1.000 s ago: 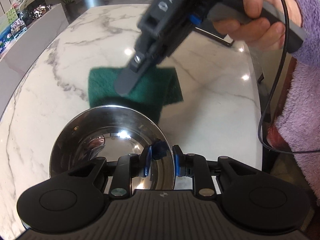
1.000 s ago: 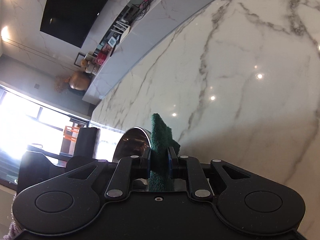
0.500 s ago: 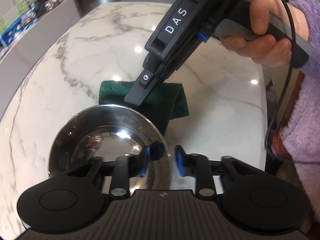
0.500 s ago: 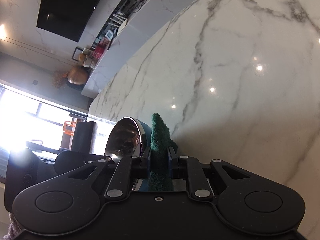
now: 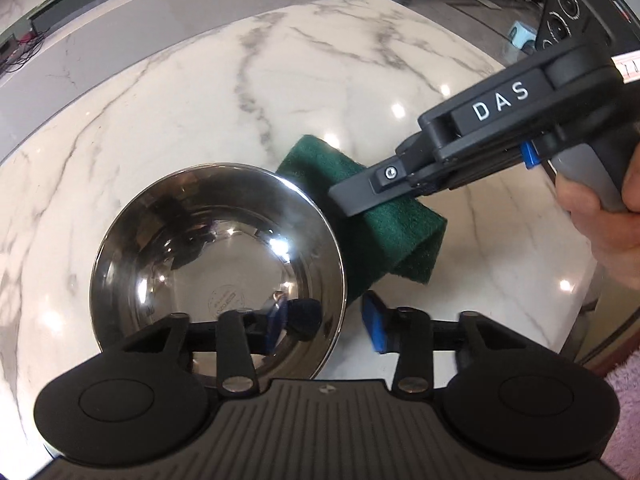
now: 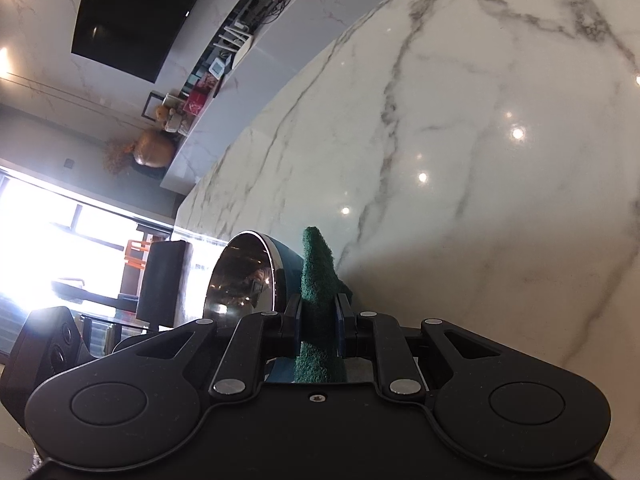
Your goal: Clean bowl
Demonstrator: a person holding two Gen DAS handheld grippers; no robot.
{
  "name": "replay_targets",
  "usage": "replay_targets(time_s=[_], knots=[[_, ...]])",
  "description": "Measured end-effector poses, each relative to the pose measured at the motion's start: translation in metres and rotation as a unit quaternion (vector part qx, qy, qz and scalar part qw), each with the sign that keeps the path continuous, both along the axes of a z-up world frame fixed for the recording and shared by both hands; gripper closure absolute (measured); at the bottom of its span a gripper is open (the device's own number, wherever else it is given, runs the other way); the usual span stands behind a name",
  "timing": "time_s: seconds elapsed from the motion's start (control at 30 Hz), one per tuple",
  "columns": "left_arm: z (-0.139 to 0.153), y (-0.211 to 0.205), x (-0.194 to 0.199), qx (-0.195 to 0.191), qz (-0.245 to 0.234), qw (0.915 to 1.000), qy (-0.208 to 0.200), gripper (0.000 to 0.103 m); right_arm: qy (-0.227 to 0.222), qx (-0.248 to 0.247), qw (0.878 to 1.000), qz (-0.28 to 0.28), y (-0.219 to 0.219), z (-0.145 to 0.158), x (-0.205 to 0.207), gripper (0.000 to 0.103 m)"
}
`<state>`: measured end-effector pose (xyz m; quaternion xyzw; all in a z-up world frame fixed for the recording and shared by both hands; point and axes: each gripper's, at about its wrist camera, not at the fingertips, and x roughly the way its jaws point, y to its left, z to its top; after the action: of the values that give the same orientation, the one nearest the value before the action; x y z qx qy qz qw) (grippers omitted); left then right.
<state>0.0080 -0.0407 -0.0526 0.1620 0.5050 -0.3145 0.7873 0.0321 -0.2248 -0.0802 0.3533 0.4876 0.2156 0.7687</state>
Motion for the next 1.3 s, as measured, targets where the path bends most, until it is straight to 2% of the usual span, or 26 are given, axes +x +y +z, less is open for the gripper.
replay_targets(time_s=[0.2,0.43,0.6,0.87,1.3], knots=[[0.004,0.003,-0.005,-0.006,-0.022,0.9995,-0.022,0.086,-0.009,-0.005,1.000,0.000,0.001,0.003,0.002,0.088],[0.005,0.012,-0.013,-0.004,-0.086,0.9959,-0.029,0.087,-0.050,-0.003,0.999,-0.003,-0.001,0.020,0.002,0.088],[0.002,0.010,-0.017,0.001,-0.133,0.9906,-0.031,0.087,-0.034,0.011,0.999,-0.011,-0.007,0.013,0.005,0.088],[0.001,0.012,-0.023,0.006,-0.191,0.9810,-0.035,0.087,0.001,-0.006,1.000,0.007,0.006,-0.004,0.010,0.088],[-0.004,0.010,-0.021,0.011,-0.226,0.9736,-0.034,0.087,-0.033,0.020,0.999,-0.004,-0.009,0.017,0.003,0.088]])
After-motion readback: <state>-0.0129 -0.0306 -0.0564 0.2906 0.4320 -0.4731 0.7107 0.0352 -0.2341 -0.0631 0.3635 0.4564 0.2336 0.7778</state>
